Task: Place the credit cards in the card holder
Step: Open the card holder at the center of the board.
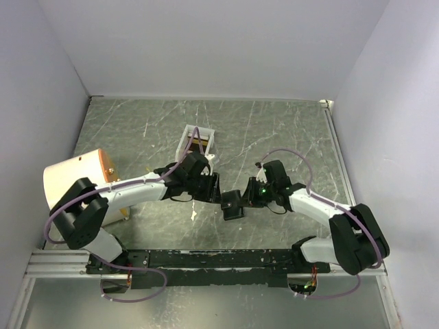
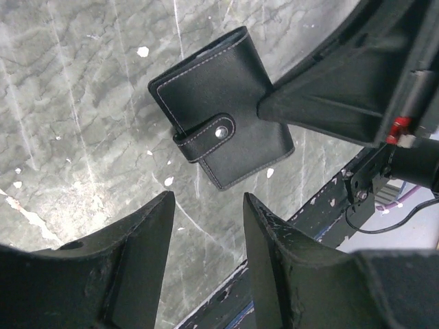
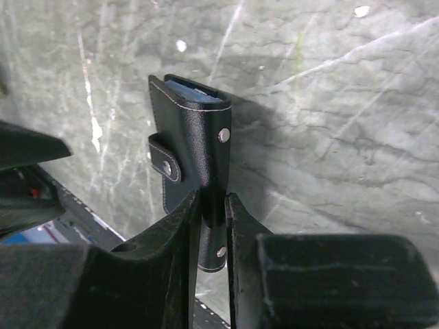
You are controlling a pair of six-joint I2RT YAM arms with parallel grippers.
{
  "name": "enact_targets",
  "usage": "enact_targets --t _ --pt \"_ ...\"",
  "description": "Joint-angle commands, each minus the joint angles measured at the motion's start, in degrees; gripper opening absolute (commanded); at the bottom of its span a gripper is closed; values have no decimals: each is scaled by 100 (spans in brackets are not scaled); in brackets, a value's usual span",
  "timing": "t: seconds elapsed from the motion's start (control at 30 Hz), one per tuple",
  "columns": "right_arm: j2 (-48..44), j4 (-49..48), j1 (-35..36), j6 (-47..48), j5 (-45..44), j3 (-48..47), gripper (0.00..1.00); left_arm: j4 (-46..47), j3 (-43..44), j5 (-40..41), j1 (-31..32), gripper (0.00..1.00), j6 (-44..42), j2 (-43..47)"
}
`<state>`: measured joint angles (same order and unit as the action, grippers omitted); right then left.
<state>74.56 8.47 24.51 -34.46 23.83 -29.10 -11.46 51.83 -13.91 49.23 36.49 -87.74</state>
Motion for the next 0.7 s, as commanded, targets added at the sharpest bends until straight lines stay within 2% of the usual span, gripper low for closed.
enact_targets --t 0.0,0.4,0.67 --pt "-324 -492 67 -389 433 208 18 295 178 99 68 56 114 -199" --pt "-438 -894 343 -854 594 289 17 665 222 -248 164 59 146 -634" --pt "-315 -913 828 -962 414 106 17 567 331 -164 177 59 26 -920"
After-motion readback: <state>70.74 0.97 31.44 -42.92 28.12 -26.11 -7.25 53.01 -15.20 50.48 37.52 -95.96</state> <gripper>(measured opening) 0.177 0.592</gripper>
